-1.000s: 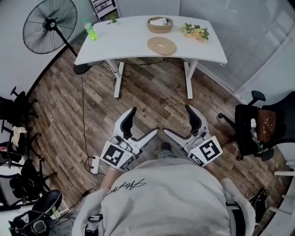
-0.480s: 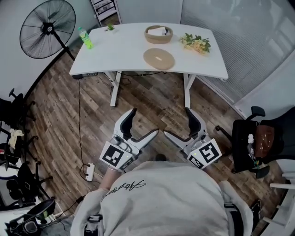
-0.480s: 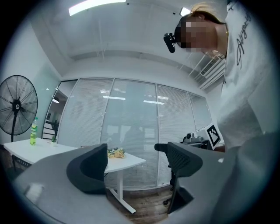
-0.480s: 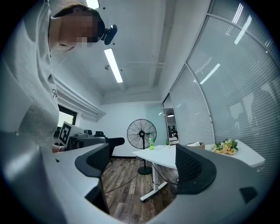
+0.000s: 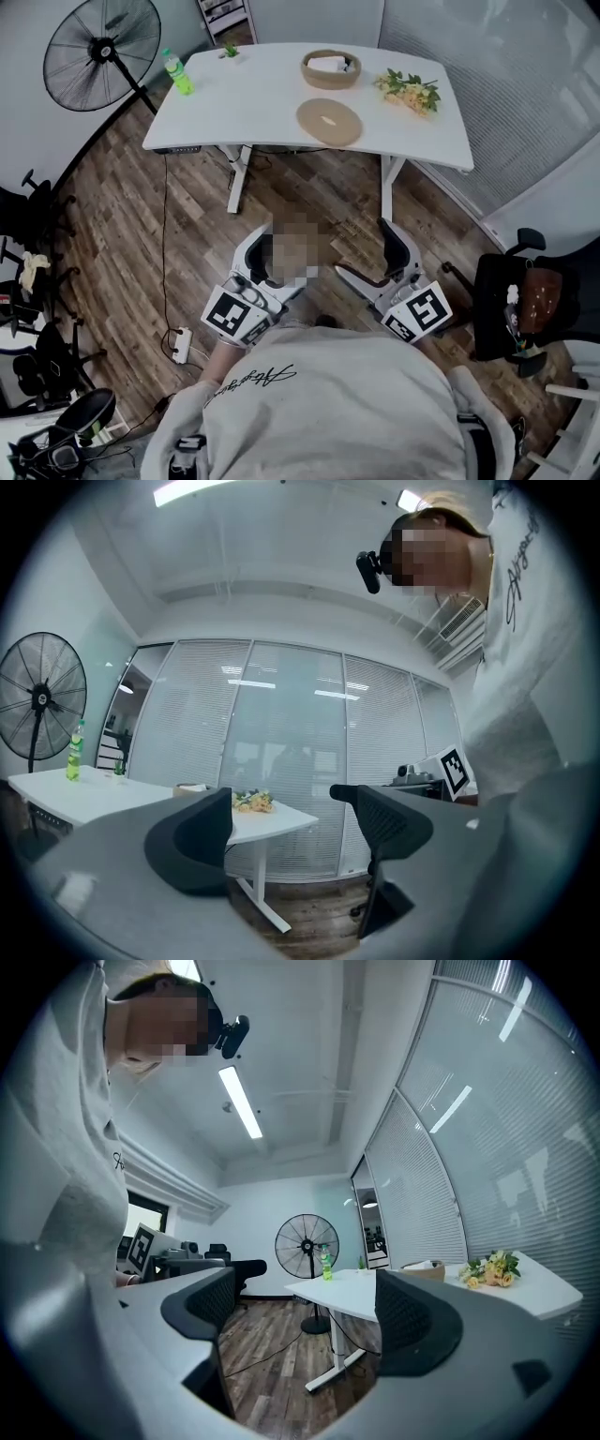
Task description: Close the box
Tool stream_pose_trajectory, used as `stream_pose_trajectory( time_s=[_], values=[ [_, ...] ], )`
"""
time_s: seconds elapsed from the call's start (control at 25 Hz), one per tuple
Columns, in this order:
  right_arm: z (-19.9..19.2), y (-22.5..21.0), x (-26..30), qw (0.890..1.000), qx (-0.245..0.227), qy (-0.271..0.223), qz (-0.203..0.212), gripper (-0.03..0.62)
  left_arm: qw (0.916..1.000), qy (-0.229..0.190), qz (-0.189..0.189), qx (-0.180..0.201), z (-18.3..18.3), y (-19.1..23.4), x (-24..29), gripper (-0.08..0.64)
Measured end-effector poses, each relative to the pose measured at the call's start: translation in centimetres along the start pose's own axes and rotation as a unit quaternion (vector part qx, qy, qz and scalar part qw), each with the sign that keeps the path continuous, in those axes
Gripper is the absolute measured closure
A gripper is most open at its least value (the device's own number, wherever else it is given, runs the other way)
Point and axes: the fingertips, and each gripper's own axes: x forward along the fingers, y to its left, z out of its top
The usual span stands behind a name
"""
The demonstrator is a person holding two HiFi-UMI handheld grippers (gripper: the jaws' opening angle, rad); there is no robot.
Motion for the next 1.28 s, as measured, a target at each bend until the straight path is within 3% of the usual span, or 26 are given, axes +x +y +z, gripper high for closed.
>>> stream_pose_trajectory(
  time_s=[0.36, 0.8, 1.08, 1.28],
  values=[
    [-0.5, -1.0, 0.5, 1.0, 0.015, -0.001, -0.008, 0.141, 0.9999, 0.0, -0.003, 0.015, 0.3, 0.2, 1.0, 0.156],
    [-0.7, -2.1, 0.9, 1.0, 0.015, 0.004, 0.008, 0.143, 0.9998, 0.001, 0.013, 0.015, 0.2, 1.2, 2.0, 0.156],
    [-2.5, -2.5, 1.7, 0.999, 0.04, 0.016, 0.018, 0.143, 0.9992, 0.022, 0.032, -0.001, -1.4, 1.9, 1.2, 0.156],
    [-2.7, -3.5, 3.3, 0.999, 0.04, 0.013, 0.016, 0.143, 0.9993, 0.018, 0.03, 0.011, -1.4, 3.5, 2.2, 0.156]
  ],
)
